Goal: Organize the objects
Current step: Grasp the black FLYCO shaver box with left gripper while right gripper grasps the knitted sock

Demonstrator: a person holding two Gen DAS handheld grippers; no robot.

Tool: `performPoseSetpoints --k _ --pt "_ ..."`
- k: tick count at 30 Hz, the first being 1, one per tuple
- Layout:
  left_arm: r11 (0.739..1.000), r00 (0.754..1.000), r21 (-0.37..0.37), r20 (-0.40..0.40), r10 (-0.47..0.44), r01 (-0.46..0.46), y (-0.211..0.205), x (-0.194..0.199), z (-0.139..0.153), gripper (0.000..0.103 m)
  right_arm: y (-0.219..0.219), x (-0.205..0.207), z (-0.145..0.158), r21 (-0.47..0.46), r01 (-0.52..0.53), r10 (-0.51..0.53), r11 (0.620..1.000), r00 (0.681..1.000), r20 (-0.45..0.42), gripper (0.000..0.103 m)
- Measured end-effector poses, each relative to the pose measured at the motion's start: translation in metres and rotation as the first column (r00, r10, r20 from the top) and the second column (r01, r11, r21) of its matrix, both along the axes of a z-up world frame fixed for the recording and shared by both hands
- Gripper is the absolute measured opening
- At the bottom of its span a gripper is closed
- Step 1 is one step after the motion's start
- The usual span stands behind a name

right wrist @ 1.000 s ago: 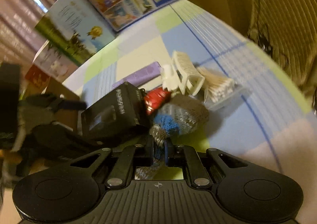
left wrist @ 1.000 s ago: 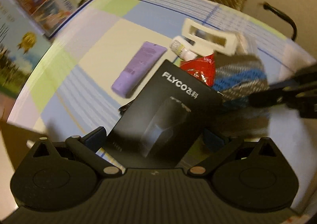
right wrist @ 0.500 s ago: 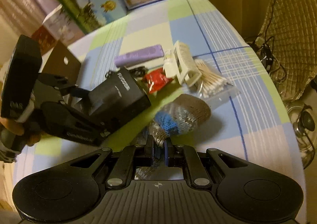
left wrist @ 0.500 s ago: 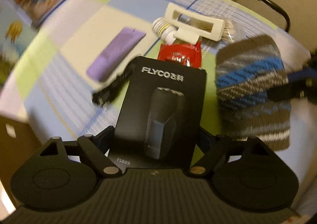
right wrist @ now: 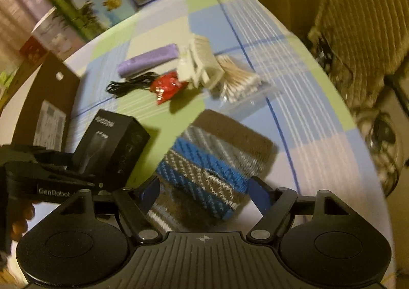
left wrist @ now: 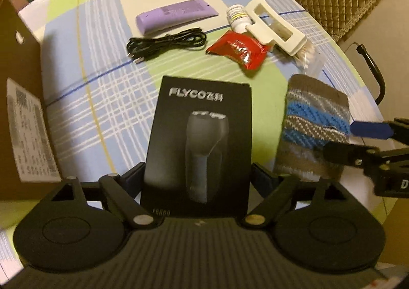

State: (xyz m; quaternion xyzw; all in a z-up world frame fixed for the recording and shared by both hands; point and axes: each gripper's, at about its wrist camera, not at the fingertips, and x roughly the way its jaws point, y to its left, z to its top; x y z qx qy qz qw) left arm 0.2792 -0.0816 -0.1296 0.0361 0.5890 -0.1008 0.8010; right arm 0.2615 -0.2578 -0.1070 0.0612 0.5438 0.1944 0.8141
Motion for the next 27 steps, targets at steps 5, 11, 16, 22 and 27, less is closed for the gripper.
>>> performPoseSetpoints --k 5,11,16,22,27 --pt "0.998 0.999 0.064 0.044 -0.03 0.027 -0.013 0.004 -0.007 0.082 -0.002 0.0 -0.008 -0.004 0.087 -0.087 0.996 0.995 -0.039 0.073" --pt "0.998 0.998 0.054 0.064 0.025 -0.029 -0.006 0.0 -0.008 0.076 0.018 -0.003 -0.011 -0.083 0.031 -0.025 0.996 0.997 0.072 0.043" --pt "0.998 0.997 0.034 0.061 0.056 -0.059 0.004 -0.01 -0.007 0.076 0.029 -0.012 -0.011 -0.107 -0.078 0.092 0.991 0.987 0.134 0.014" --pt "0.993 0.991 -0.013 0.073 0.114 -0.113 0.025 -0.031 0.003 0.076 0.029 -0.023 0.011 -0.056 -0.138 0.145 0.989 0.976 0.16 0.014" --pt "0.989 0.983 -0.047 0.115 0.145 -0.141 0.036 -0.045 0.027 0.076 0.036 -0.03 0.032 -0.021 -0.189 0.19 0.982 0.964 0.187 0.014"
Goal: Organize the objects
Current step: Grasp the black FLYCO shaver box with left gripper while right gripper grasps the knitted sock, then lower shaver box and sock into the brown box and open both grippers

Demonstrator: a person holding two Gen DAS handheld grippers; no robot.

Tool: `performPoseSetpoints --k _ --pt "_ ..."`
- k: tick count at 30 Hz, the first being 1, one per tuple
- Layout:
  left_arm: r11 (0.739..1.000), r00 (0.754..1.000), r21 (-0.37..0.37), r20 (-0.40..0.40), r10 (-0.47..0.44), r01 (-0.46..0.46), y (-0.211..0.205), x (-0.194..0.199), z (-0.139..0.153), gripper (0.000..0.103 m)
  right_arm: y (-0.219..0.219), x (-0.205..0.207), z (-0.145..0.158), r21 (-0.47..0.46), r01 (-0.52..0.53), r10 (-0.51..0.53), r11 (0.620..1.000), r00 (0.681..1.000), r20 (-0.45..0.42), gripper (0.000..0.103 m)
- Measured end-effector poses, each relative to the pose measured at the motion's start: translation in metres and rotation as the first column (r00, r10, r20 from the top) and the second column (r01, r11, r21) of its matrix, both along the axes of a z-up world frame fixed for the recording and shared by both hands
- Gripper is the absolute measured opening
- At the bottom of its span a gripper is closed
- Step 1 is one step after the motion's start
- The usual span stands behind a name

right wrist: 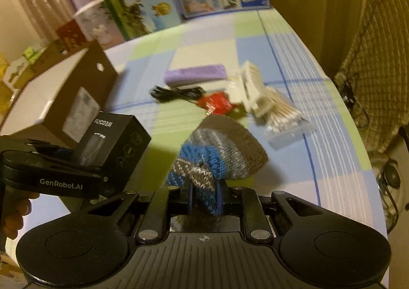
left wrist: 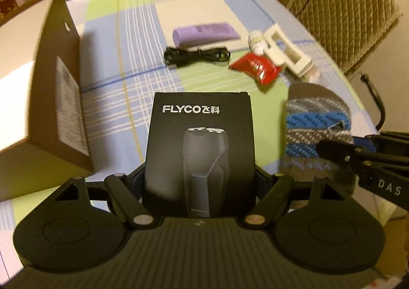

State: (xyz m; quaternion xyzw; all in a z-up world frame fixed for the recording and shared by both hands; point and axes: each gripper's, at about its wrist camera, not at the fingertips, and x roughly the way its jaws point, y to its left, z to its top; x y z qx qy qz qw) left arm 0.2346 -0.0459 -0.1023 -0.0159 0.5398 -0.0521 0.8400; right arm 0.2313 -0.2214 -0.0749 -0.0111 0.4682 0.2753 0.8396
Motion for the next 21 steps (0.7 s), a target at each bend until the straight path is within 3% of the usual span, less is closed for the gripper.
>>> performPoseSetpoints --k 11,21 --pt "0.992 0.983 -0.081 0.145 0.108 -0.097 0.037 -0.033 0.074 0.076 0.044 -0.009 0.056 0.093 -0.16 0.151 0.983 0.983 0.1 0.014" --pt "0.955 0.921 -0.078 0.251 0.297 -0.286 0.123 -0.059 0.121 0.076 0.139 -0.009 0.088 0.169 -0.359 0.33 0.918 0.927 0.178 0.014"
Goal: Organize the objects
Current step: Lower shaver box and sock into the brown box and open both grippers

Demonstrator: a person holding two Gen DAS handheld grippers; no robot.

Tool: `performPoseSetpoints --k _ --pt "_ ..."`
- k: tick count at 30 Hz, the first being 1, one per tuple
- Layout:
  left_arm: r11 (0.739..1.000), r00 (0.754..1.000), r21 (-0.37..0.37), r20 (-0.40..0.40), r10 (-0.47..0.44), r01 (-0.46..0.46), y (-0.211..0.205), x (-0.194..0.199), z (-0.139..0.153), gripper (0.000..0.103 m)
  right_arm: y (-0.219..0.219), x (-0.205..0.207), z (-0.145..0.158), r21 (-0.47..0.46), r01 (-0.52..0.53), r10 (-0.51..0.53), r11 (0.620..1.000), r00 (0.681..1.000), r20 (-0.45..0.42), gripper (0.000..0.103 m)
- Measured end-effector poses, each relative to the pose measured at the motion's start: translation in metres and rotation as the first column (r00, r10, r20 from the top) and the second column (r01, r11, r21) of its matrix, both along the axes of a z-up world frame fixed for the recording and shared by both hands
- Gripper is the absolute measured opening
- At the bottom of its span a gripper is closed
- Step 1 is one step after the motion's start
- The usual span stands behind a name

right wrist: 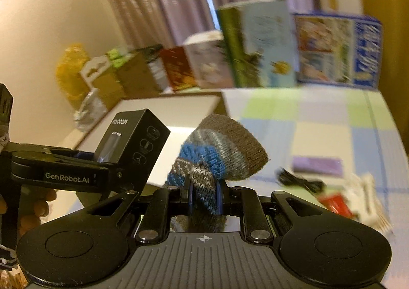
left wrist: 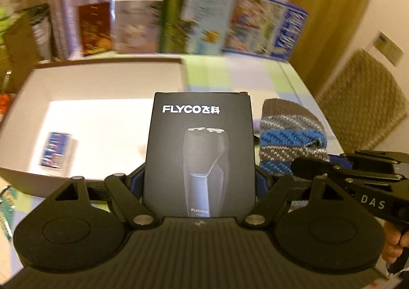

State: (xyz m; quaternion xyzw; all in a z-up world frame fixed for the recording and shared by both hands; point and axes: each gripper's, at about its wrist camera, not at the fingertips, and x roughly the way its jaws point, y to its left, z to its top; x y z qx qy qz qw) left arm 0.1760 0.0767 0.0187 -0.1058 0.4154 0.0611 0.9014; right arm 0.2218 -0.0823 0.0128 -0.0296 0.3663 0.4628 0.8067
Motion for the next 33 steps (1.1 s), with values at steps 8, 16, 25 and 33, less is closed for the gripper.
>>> performPoseSetpoints --k 8,16,25,33 --pt "0.988 0.989 0.047 0.038 0.145 -0.147 0.086 0.0 0.014 0.076 0.087 0.01 0.01 0.014 -0.1 0.1 0.995 0.994 0.055 0.014" --pt "0.982 0.984 0.075 -0.009 0.176 -0.175 0.148 0.035 -0.003 0.076 0.154 0.025 -0.013 -0.102 -0.144 0.15 0.984 0.987 0.057 0.014" --pt "0.991 0.978 0.056 -0.167 0.127 -0.119 0.17 0.068 -0.062 0.076 0.194 0.033 -0.05 -0.237 -0.156 0.164 0.959 0.986 0.011 0.014" --pt "0.994 0.956 0.067 -0.277 0.096 -0.081 0.181 0.084 -0.101 0.076 0.214 0.043 -0.069 -0.305 -0.152 0.153 0.94 0.988 -0.022 0.014"
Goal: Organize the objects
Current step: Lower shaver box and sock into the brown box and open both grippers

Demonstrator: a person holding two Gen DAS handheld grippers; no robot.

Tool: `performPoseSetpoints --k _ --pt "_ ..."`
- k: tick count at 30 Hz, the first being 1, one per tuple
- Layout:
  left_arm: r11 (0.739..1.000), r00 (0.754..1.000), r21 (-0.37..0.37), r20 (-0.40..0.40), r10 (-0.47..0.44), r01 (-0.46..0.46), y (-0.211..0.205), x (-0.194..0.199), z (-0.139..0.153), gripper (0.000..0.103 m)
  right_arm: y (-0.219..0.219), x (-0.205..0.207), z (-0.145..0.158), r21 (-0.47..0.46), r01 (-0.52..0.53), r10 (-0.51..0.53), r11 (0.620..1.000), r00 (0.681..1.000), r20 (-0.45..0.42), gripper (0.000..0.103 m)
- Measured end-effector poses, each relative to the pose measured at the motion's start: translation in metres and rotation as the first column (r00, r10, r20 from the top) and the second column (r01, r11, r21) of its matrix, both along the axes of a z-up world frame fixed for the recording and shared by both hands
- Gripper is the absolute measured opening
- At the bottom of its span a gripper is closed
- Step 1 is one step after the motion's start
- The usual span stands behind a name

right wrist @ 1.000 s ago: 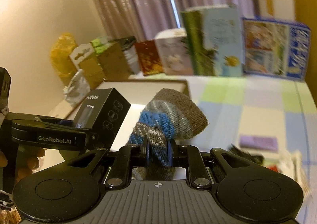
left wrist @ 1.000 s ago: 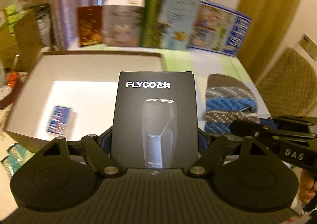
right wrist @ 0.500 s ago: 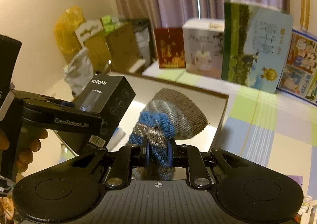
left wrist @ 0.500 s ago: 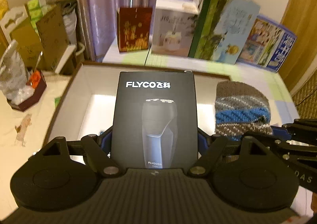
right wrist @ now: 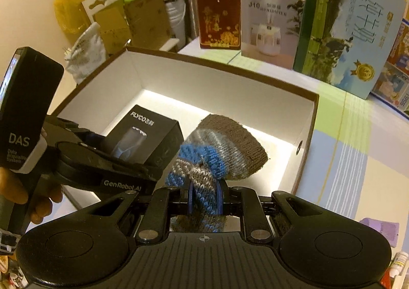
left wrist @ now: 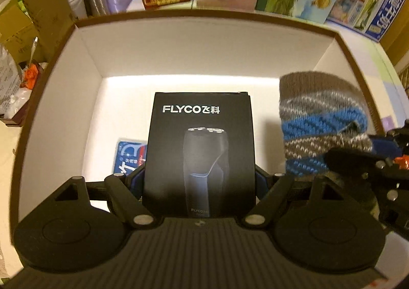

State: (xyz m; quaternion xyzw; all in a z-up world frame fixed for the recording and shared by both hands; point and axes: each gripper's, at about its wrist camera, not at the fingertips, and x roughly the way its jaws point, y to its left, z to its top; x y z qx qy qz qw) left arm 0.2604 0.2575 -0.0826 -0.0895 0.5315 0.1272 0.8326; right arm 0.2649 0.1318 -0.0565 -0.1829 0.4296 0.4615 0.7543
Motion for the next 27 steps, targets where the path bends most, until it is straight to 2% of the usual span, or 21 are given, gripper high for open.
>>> performPoseSetpoints --k 6,15,17,18,19,21,27 --pt "1.0 1.0 -0.022 -0.01 -0.02 0.019 0.003 0.001 -0.005 0.078 0.006 0.001 -0.006 -0.023 -0.001 0.0 1.0 1.0 -0.017 0.014" --pt "1.0 0.999 0.015 0.029 -0.023 0.022 0.013 -0.004 0.013 0.085 0.014 0.001 -0.012 -0.046 0.007 -0.01 0.999 0.999 -0.052 0.015" --pt "1.0 0.999 0.018 0.03 -0.015 0.015 0.016 -0.005 0.015 0.085 0.014 0.001 -0.013 -0.041 0.021 -0.023 0.999 0.998 -0.059 0.025" --pt "1.0 0.999 0.018 0.03 -0.013 0.013 0.018 -0.005 0.015 0.086 0.014 0.001 -0.013 -0.04 0.022 -0.024 0.999 0.998 -0.058 0.038" --pt "1.0 0.999 0.018 0.03 -0.01 0.01 0.021 -0.006 0.015 0.086 0.014 0.0 -0.012 -0.036 0.029 -0.031 0.999 0.998 -0.047 0.059" --pt "1.0 0.999 0.019 0.033 -0.003 0.003 0.024 -0.009 0.016 0.088 0.012 -0.002 -0.009 -0.01 0.025 -0.025 1.0 0.999 -0.031 0.073" --pt "1.0 0.999 0.014 0.049 0.013 -0.013 0.028 -0.021 0.023 0.089 0.007 -0.008 -0.004 -0.012 0.003 -0.003 1.0 1.0 -0.008 0.077"
